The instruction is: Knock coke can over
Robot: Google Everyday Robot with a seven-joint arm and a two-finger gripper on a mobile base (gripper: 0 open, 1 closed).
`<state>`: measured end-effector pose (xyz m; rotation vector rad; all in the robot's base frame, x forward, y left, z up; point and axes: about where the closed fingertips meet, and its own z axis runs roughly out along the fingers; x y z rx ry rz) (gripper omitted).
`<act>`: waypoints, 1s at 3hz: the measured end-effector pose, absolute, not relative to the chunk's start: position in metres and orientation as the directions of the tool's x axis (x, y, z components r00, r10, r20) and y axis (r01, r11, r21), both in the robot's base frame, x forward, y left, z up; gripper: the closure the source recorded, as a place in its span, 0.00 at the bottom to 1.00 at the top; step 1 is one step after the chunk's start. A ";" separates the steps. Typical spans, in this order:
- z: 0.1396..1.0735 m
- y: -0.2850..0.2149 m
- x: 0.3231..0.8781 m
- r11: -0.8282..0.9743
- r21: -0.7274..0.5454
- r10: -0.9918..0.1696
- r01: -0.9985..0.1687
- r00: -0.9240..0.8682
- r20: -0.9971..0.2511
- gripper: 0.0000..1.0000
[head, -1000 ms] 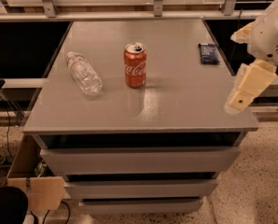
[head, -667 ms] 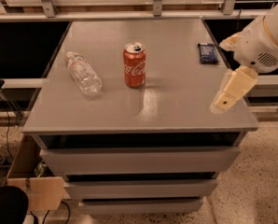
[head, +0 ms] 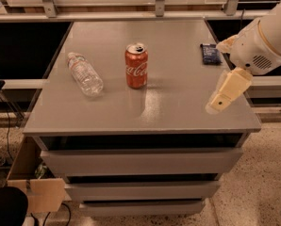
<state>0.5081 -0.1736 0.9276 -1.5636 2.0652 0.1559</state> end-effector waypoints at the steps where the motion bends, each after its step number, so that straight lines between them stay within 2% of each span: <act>1: 0.923 -0.169 0.515 0.339 -0.221 -0.832 -0.914 -0.182 -0.524 0.00; 3: 0.913 -0.124 0.571 0.332 -0.235 -0.722 -0.914 -0.085 -0.687 0.00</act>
Offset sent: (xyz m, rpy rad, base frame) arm 0.0772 0.0543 -0.0189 0.2493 -0.1166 0.0749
